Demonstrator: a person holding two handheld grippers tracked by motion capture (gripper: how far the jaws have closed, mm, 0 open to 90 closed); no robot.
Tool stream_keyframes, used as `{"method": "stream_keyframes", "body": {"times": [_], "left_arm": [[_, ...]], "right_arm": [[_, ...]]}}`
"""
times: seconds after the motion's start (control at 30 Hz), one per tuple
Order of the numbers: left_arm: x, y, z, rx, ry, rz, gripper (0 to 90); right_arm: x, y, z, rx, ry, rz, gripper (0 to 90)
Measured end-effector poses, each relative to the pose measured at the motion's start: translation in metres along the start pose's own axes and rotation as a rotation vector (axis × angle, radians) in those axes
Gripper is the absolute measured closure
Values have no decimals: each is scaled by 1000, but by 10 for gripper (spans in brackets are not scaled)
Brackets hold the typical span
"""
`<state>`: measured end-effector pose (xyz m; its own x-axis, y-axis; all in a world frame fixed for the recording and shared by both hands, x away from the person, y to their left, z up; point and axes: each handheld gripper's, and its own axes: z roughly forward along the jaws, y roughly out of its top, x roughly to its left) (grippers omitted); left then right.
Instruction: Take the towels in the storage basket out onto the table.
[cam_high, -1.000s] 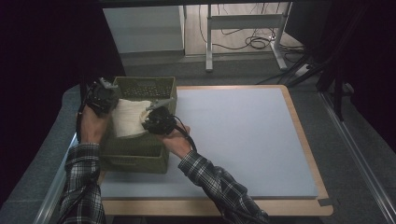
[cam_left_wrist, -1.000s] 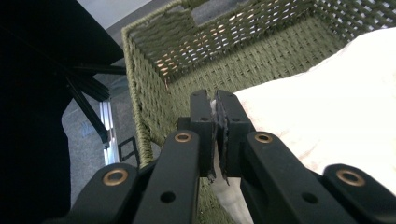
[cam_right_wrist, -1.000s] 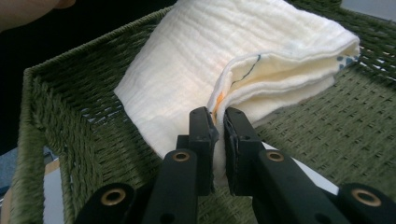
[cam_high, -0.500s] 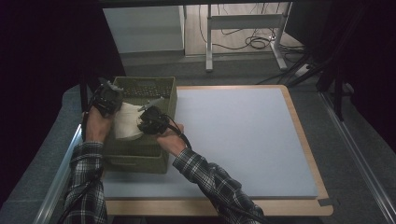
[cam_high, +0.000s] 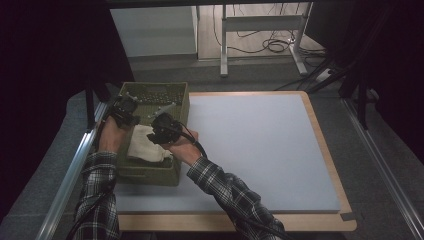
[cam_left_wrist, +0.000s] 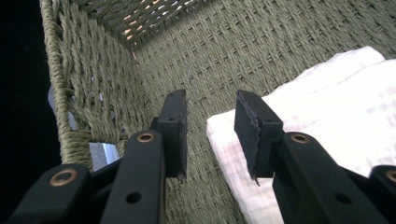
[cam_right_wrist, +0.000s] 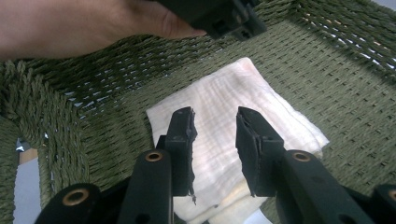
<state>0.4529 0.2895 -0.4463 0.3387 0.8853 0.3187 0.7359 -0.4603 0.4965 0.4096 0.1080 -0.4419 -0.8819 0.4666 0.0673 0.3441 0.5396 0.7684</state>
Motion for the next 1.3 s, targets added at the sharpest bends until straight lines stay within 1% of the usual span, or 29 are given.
{"method": "stream_keyframes", "body": {"times": [0.07,0.1,0.13,0.17,0.3,0.33,0.4,0.43,0.5,0.63,0.7,0.8,0.87,1.03,1.13,1.23,1.3], "left_arm": [[1,0,0,-6,-6,-14,615],[1,-1,-1,-9,-8,-21,586],[2,-1,-2,-14,-15,-27,586],[3,-1,-3,-24,-19,-42,576],[5,-3,-6,-45,-38,-76,520],[5,-3,-7,-49,-37,-85,506],[5,-4,-8,-55,-41,-96,461],[6,-5,-8,-58,-43,-102,461],[6,-5,-10,-67,-49,-120,422],[5,-5,-13,-84,-69,-146,356],[4,-5,-14,-94,-81,-154,315],[2,-6,-17,-109,-88,-161,264],[0,-7,-19,-123,-102,-176,228],[-1,-12,-21,-140,-139,-212,177],[-2,-15,-23,-150,-151,-227,156],[-4,-16,-25,-153,-154,-225,137],[-6,-16,-27,-159,-156,-224,121]], "right_arm": [[-1,0,-2,-4,-5,-3,647],[-3,-1,-4,-9,-9,0,636],[-3,-1,-4,-9,-9,0,636],[-3,-1,-5,-11,-10,-2,631],[-4,-2,-8,-22,-12,-4,597],[-4,-3,-8,-24,-11,-7,587],[-4,-4,-11,-29,-11,-11,539],[-4,-4,-11,-29,-11,-11,539],[-4,-5,-12,-34,-8,-13,513],[-4,-7,-16,-41,-8,-33,439],[-5,-9,-18,-45,-6,-42,411],[-6,-11,-22,-49,-6,-50,374],[-7,-12,-25,-49,-5,-55,355],[-11,-16,-34,-59,2,-46,319],[-12,-19,-40,-59,1,-51,313],[-14,-23,-45,-64,3,-55,309],[-15,-25,-50,-70,1,-46,308]]}}
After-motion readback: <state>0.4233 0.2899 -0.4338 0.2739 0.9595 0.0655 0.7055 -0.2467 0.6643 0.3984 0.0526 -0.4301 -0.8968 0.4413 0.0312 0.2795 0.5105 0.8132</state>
